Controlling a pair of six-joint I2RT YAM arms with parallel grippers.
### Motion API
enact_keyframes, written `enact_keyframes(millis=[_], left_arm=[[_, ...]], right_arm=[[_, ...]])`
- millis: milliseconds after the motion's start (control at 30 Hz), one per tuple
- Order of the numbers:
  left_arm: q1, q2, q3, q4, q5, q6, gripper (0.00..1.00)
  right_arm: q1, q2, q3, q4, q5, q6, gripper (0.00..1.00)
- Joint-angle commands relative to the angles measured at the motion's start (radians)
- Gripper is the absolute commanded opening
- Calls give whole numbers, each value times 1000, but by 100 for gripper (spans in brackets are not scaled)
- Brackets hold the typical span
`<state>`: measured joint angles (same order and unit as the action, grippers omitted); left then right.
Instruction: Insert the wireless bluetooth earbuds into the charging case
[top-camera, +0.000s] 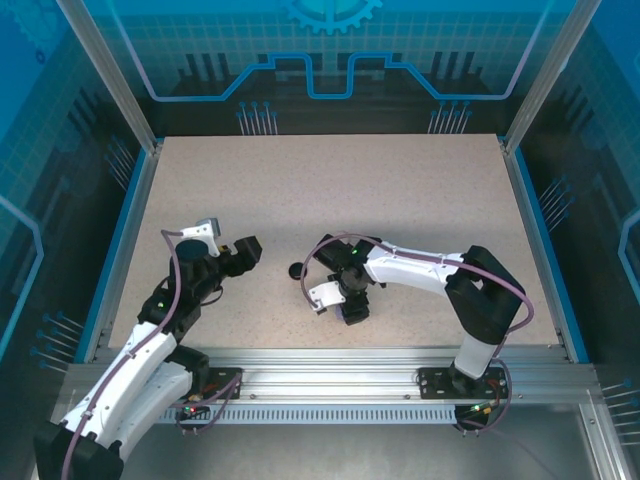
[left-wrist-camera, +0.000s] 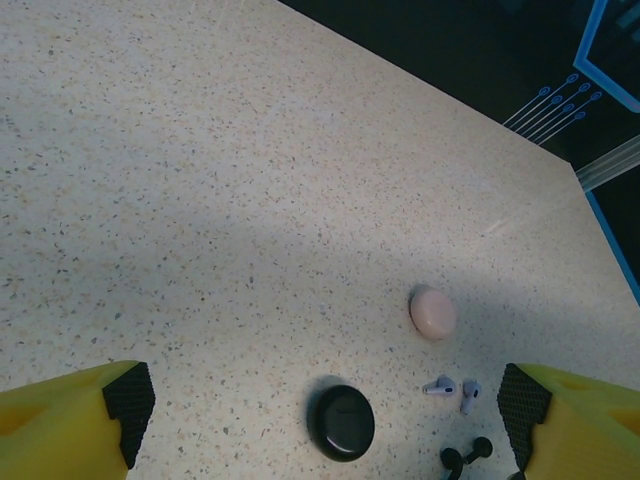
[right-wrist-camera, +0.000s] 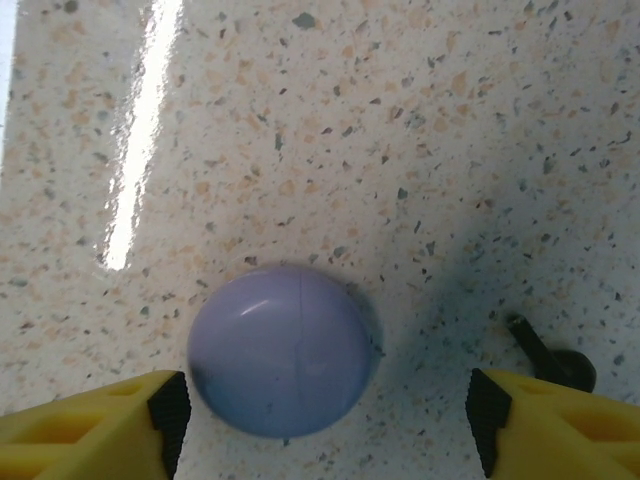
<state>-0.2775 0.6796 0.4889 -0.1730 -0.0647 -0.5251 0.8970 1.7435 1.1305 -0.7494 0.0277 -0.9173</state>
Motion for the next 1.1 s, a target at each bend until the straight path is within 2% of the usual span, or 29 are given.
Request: enact_keyframes(millis=[0, 733, 1067], left_arm=[[11, -9, 4, -20, -21, 11, 92], [18, 3, 2, -14, -18, 10, 94], [20, 11, 13, -14, -12, 14, 94]], right_arm=[[19, 14, -24, 41, 12, 16, 75], [23, 43, -68, 93, -7, 36, 72], [21, 59, -83, 94, -7, 53, 59]])
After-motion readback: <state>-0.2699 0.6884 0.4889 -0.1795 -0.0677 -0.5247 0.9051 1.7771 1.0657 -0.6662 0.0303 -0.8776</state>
